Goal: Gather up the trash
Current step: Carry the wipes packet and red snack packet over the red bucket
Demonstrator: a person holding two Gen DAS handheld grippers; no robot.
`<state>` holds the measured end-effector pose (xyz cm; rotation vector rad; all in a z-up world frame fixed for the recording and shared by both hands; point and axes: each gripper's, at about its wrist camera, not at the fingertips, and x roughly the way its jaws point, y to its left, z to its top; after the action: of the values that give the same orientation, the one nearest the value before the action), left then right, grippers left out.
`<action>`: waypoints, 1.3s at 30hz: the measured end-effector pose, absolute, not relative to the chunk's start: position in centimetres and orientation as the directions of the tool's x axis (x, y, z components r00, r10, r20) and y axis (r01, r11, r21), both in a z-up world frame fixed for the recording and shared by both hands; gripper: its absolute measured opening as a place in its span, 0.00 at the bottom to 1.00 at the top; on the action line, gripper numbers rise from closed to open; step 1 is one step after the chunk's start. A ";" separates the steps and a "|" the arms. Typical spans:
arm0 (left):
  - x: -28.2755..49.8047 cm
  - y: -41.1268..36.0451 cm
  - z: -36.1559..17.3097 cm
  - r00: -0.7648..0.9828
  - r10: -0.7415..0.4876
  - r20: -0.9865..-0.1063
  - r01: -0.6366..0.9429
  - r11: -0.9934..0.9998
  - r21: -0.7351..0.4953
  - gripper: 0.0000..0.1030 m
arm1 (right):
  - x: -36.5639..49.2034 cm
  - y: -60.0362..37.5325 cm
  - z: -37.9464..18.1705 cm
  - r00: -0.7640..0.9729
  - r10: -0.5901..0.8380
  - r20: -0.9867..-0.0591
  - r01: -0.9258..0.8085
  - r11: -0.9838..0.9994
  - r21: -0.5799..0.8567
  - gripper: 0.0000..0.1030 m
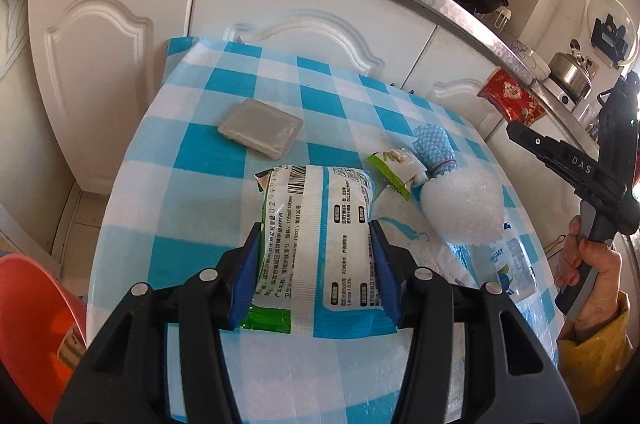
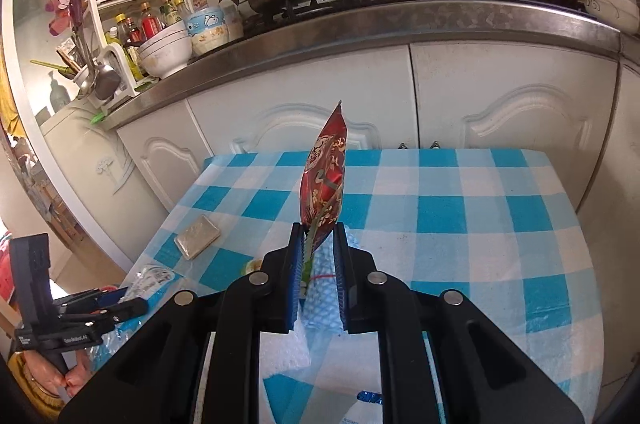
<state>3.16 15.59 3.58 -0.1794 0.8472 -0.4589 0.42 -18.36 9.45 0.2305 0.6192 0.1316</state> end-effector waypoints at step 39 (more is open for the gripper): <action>-1.6 21.2 2.0 0.595 -0.381 -0.707 0.209 0.923 -0.322 0.51 | 0.0 -20.0 4.7 0.856 0.107 -0.505 -0.012 0.982 0.188 0.16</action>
<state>-1.60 21.22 1.98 -0.2142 0.8688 -0.3456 -0.03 -19.97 4.68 0.1807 0.5400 0.0633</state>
